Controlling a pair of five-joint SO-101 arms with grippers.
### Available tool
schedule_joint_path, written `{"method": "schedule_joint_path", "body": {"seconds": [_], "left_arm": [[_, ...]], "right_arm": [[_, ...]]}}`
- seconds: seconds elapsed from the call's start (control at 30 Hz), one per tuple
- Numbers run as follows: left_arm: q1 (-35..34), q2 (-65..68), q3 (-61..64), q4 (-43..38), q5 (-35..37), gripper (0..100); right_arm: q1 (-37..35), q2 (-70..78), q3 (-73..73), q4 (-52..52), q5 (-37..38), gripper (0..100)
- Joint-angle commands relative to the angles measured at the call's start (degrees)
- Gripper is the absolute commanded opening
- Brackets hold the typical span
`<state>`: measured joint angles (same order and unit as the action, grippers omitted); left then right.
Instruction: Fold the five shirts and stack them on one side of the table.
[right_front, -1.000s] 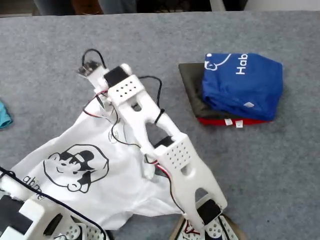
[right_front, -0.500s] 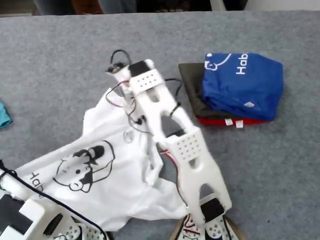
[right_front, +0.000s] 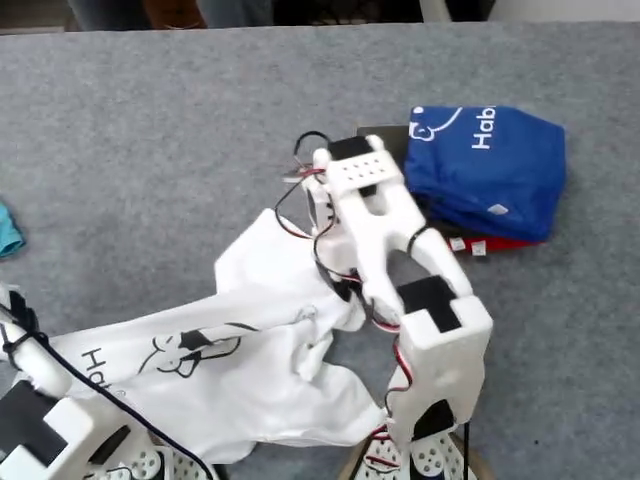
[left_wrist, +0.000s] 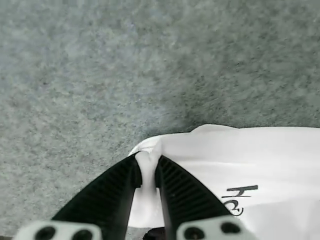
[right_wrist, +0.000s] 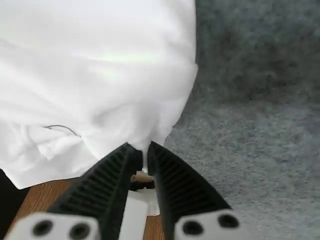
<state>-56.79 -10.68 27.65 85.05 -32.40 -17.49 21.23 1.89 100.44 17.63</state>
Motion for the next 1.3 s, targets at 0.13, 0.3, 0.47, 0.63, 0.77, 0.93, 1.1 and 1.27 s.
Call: {"method": "schedule_joint_path", "body": {"seconds": [0.13, 0.3, 0.47, 0.63, 0.77, 0.93, 1.1, 1.27], "left_arm": [[2.4, -2.4, -3.1, 0.6, 1.2, 3], [2.2, -2.4, -2.9, 0.4, 1.0, 3], [2.2, -2.5, -2.9, 0.3, 1.1, 3], [2.9, -2.5, -2.9, -1.1, 1.7, 3], [3.0, -2.5, -2.9, -5.6, 6.2, 3], [6.3, -1.9, -1.2, -12.0, 12.7, 3], [7.8, -2.5, 9.4, -21.9, 16.4, 3], [7.3, -2.5, 17.9, -29.5, 16.3, 3]], "right_arm": [[1.2, -3.7, 1.0, 0.7, 0.4, 30.3], [1.8, -5.2, -1.9, 0.8, 0.4, 36.0], [0.9, -15.2, -4.4, 0.7, 0.4, 36.0], [0.2, -23.3, -10.2, 0.4, 0.4, 35.8], [-2.4, -23.2, -14.5, -0.7, 0.4, 21.5], [-5.2, -19.7, -18.9, -9.7, 0.4, 1.6], [-8.5, -11.1, -23.4, -13.2, 0.4, 11.4], [-12.0, 5.1, -31.4, -15.0, 0.4, 16.8]]}}
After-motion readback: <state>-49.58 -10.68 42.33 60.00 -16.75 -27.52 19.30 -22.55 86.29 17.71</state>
